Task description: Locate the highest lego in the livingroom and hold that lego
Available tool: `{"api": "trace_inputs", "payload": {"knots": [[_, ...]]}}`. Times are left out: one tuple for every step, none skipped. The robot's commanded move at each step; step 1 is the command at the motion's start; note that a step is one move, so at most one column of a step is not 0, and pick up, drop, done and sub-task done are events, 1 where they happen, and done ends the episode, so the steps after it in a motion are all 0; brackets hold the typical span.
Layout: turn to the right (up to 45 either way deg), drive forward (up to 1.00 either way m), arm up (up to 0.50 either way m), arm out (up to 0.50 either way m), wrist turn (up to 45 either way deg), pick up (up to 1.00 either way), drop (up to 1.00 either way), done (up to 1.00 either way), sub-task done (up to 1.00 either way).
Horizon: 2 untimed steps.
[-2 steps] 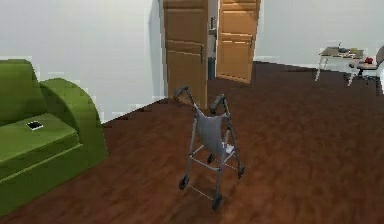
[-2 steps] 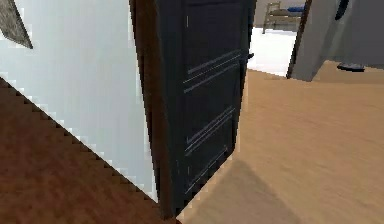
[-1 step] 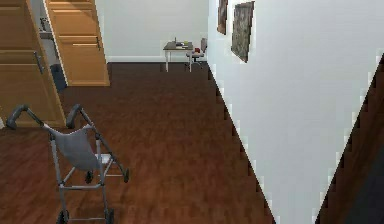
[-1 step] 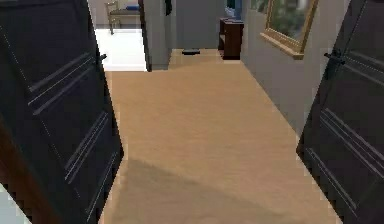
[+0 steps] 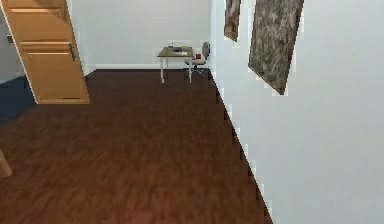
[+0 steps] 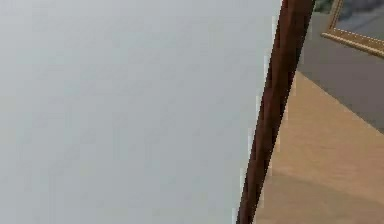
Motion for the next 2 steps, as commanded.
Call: {"api": "trace_inputs", "payload": {"knots": [[0.0,1.0,0.0,0.0,0.0,0.0,0.0,0.0,0.0],[0.0,1.0,0.0,0.0,0.0,0.0,0.0,0.0,0.0]]}}
